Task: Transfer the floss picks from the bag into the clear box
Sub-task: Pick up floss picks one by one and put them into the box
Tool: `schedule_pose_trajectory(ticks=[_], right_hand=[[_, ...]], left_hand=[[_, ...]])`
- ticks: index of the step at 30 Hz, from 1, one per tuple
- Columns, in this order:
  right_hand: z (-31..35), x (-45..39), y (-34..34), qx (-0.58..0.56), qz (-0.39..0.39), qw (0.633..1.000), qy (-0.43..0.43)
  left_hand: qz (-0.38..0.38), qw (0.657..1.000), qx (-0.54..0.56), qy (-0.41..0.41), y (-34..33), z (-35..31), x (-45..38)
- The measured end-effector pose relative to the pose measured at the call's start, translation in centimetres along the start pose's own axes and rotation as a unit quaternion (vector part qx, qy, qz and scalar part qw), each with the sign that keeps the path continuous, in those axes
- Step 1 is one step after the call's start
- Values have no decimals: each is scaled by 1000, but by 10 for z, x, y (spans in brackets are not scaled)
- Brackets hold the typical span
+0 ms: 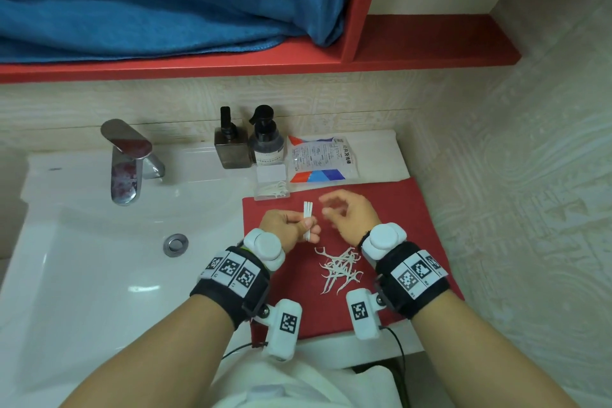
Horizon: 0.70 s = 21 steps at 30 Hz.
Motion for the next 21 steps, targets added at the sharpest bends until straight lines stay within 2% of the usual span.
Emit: schedule_pose_trajectory(ticks=[4,8,14,21], right_hand=[[-14,0,-20,191,132,972,-21],[-24,-3,-55,274,236,932,-27],[-29,-23,-79,253,271,927,-55],[-34,-48,-67,189,206,959,-37]], left_hand=[[-16,1000,5,13,10,6,-10],[-22,999,5,23,18,11,-19],[-35,997,44,54,36,25,-34],[-55,993,60,86,45,39,-50]])
Point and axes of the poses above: each hand's wrist, its own x-axis away from the middle knuckle, its own y-axis out of the back of the hand, z = x × y, the point moved 6 cm from there along -x, towards the middle knuckle
